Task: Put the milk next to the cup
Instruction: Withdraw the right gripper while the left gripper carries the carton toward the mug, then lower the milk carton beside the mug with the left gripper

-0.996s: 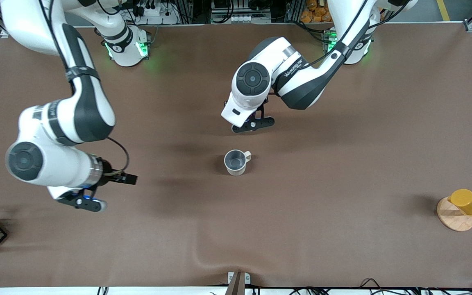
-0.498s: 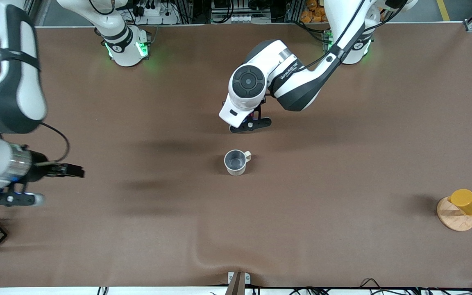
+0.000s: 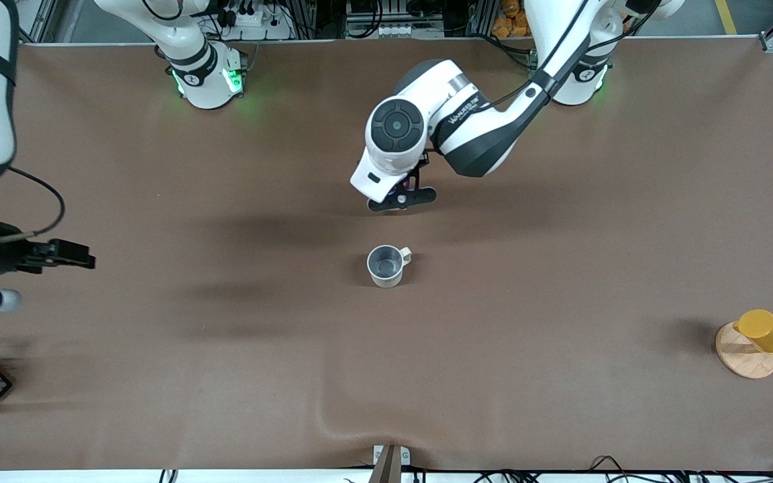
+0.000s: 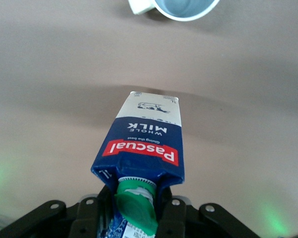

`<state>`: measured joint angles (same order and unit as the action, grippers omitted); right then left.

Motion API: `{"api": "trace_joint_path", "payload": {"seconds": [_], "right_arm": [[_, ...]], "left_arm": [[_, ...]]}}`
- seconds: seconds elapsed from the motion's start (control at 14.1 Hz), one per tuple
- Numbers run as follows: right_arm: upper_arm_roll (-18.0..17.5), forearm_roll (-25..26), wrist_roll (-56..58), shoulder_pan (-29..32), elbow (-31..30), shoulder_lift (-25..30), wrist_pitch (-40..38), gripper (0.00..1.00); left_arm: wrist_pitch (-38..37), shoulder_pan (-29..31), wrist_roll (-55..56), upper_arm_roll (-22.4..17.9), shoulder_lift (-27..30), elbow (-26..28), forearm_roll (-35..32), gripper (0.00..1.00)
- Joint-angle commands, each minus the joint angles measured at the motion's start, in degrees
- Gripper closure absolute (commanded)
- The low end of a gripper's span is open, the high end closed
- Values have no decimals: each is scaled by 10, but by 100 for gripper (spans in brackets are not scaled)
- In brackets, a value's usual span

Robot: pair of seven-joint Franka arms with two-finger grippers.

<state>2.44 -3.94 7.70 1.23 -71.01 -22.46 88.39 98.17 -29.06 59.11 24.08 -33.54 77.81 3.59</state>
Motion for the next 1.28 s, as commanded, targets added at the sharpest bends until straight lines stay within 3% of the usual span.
{"api": "trace_joint_path", "payload": {"seconds": [0.0, 0.21, 0.43, 0.92, 1.21], "right_arm": [[-36, 9, 19, 40, -38, 33, 1, 0], [-68, 22, 12, 58, -40, 58, -2, 0], [-67, 24, 9, 48, -48, 90, -22, 0], [-43, 23, -83, -1, -154, 206, -36, 0], [-43, 22, -85, 3, -175, 226, -23, 0]], "left_arm": [[18, -14, 20, -6, -27, -14, 5, 85], [19, -16, 11, -38, -32, -20, 5, 85], [21, -17, 6, -51, -33, -25, 4, 85], [60, -30, -34, -52, -56, -27, -22, 85], [65, -32, -44, -60, -55, -27, -43, 85]]}}
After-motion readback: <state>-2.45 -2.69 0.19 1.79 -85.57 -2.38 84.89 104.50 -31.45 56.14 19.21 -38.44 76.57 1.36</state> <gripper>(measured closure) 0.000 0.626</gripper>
